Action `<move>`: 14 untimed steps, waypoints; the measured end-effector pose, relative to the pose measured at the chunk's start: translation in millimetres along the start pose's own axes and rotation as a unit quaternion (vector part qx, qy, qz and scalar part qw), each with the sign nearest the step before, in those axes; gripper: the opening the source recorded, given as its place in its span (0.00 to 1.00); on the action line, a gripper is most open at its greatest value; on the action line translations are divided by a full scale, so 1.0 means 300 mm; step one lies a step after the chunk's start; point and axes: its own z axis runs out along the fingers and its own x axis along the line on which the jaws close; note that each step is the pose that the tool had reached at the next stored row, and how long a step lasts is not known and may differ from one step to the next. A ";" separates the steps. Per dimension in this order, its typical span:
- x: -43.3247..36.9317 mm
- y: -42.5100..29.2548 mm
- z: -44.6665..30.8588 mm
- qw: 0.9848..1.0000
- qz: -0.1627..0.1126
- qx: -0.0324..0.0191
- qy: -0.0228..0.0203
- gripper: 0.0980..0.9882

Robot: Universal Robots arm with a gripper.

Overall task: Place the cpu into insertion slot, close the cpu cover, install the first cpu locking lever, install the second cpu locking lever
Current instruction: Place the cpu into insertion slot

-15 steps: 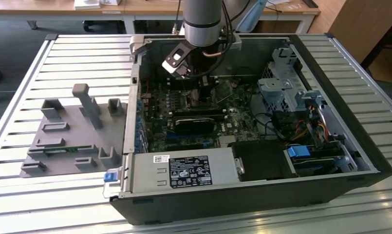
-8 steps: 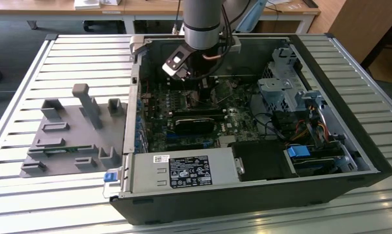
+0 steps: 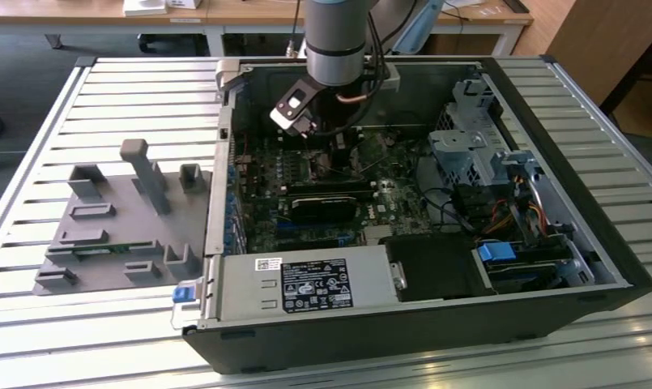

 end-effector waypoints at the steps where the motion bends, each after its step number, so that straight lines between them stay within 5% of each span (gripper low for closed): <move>1: 0.000 0.000 0.002 1.000 0.000 0.000 0.000 0.50; 14: 0.005 -0.001 0.014 1.000 0.000 0.001 0.000 0.50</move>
